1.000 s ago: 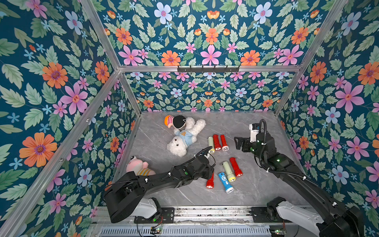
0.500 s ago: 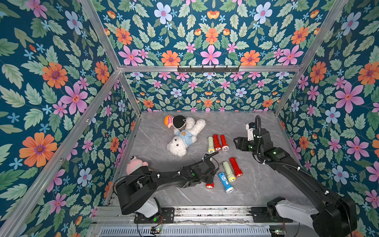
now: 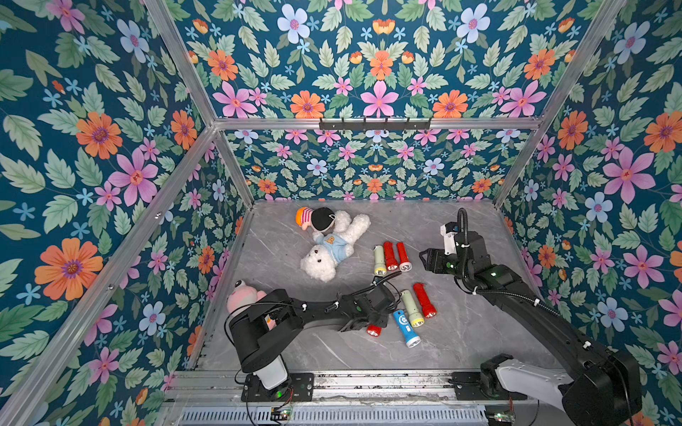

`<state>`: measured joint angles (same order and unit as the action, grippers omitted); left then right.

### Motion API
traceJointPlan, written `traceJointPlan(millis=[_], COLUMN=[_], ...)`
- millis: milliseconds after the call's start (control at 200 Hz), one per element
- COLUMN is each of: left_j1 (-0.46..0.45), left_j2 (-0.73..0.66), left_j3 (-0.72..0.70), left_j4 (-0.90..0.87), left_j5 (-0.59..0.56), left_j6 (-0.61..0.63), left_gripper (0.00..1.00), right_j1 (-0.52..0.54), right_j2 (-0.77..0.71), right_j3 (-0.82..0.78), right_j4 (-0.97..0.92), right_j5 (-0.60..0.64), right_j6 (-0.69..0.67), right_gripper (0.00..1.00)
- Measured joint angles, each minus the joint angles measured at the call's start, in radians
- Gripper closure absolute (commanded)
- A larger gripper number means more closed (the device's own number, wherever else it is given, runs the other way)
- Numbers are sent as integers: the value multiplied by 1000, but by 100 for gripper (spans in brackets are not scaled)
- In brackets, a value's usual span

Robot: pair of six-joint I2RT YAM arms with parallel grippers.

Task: Close the plug at the bottom of the flashlight
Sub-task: Pick up the flashlight from the center of the board.

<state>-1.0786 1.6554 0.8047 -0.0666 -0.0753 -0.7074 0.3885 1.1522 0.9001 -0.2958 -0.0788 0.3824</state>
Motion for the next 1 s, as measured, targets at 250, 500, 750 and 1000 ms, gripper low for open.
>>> traceJointPlan(millis=[250, 500, 750, 1000], left_j1=[22, 21, 20, 29], left_j2=[-134, -319, -492, -648], left_j3=[-53, -130, -299, -525], left_j4=[-6, 89, 329, 703], left_j5=[-43, -207, -357, -377], left_j6=[61, 205, 370, 560], left_gripper=[100, 100, 100, 100], right_j1=[-3, -3, -3, -3], right_j2=[14, 35, 46, 76], right_j3=[0, 0, 0, -3], right_j4=[0, 0, 0, 39], right_j5=[0, -5, -23, -122], right_j6=[0, 8, 21, 30], right_gripper=[25, 27, 30, 35])
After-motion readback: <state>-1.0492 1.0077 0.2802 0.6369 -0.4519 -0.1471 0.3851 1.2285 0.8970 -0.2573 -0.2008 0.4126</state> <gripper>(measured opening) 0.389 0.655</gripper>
